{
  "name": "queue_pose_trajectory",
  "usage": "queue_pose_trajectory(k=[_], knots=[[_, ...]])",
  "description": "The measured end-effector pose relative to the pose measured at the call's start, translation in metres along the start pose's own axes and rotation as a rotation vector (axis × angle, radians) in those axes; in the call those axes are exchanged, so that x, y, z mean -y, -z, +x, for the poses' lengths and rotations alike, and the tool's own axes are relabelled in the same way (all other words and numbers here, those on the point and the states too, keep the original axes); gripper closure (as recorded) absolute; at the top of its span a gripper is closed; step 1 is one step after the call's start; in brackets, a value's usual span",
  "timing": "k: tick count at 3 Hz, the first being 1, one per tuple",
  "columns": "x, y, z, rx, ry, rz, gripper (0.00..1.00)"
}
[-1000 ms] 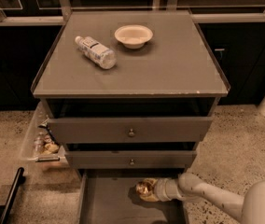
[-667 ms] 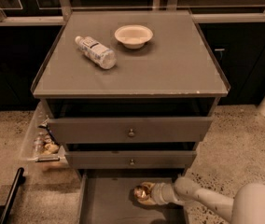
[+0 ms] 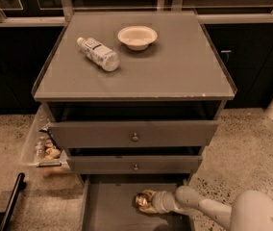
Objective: Place orange can into bottom drawer
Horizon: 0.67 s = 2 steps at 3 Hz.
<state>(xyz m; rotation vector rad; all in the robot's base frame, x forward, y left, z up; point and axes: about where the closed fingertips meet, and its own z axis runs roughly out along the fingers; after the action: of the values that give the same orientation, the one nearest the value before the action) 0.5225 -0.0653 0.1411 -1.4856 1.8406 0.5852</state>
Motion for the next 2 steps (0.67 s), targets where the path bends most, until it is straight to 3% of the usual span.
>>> queue_pose_trajectory(k=[2], knots=[[-0.0002,-0.0002,0.0001,0.0,0.0,0.0,0.53]])
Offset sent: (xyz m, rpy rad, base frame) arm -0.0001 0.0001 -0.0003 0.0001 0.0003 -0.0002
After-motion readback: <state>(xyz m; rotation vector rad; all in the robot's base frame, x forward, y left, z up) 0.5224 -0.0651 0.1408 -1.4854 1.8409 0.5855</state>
